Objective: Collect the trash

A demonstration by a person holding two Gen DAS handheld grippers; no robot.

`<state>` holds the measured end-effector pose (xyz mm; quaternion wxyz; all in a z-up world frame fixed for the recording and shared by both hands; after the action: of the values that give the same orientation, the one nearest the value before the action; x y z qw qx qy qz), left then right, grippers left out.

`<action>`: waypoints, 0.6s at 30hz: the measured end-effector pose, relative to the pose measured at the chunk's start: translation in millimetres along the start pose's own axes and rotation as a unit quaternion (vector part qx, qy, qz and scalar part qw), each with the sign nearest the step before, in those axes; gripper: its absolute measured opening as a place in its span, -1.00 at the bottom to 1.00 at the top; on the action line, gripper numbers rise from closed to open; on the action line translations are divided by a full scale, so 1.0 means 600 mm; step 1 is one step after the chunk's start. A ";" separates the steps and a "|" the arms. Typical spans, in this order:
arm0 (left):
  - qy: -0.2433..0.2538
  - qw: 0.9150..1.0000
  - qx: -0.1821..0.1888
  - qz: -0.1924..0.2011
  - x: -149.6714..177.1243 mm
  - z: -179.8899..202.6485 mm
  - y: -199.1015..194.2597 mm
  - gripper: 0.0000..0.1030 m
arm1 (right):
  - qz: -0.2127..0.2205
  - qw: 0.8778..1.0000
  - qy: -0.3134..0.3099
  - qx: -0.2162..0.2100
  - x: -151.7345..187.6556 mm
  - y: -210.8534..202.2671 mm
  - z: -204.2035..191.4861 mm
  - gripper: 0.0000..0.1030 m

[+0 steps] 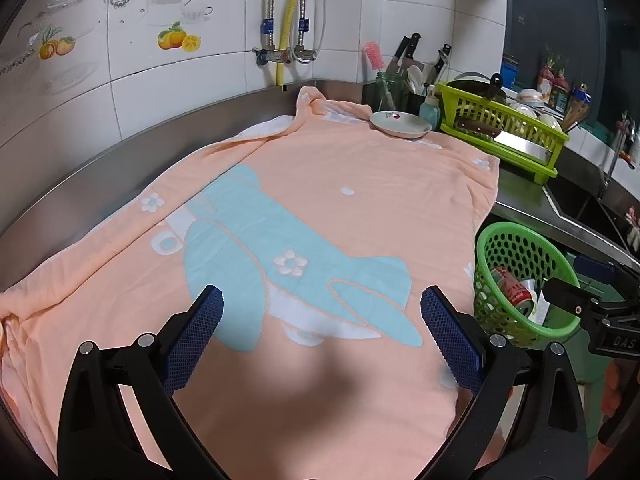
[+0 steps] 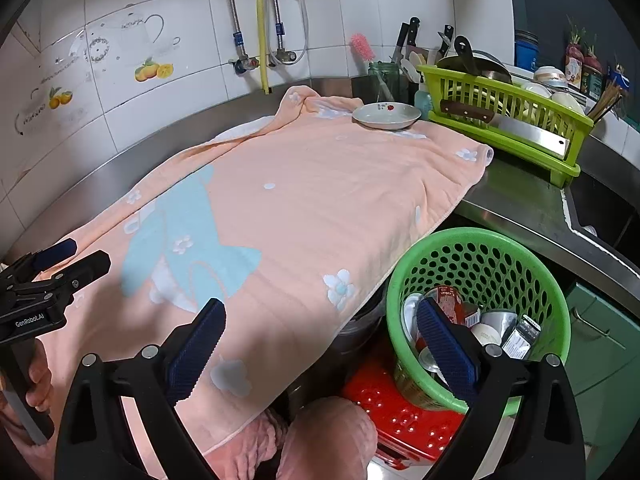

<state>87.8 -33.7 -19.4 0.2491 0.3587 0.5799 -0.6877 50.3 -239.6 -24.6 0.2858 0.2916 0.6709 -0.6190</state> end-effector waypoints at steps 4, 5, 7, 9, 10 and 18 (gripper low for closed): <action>-0.002 1.000 -0.002 0.001 0.000 -0.002 0.000 0.90 | 0.002 1.000 -0.002 0.000 -0.001 -0.002 -0.003 0.81; -0.003 1.000 -0.002 0.001 0.000 -0.003 0.000 0.90 | 0.003 1.000 -0.002 -0.001 -0.001 -0.003 -0.005 0.81; -0.003 1.000 -0.002 0.000 0.001 -0.003 0.000 0.90 | 0.005 1.000 -0.003 -0.001 -0.001 -0.005 -0.008 0.81; -0.004 1.000 -0.003 0.000 0.002 -0.004 0.000 0.90 | 0.005 1.000 -0.004 -0.001 -0.002 -0.006 -0.010 0.81; -0.005 1.000 -0.003 0.000 0.002 -0.004 -0.001 0.90 | 0.006 1.000 -0.004 -0.001 -0.002 -0.007 -0.012 0.81; -0.008 1.000 -0.004 0.001 0.005 -0.006 -0.002 0.90 | 0.006 1.000 -0.004 -0.004 -0.002 -0.007 -0.016 0.81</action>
<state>85.7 -29.7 -21.0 0.2556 0.3524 0.5802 -0.6883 47.7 -230.5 -20.0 0.2935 0.2918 0.6701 -0.6162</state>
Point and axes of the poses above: each gripper's, at about its wrist camera, not at the fingertips, and y roughly the way its jaws point, z to its right, x to its underside, the point moved 5 cm from there along y, roughly the way its jaws point, and after that the axes turned 3 degrees about x, right-handed, at the moved point
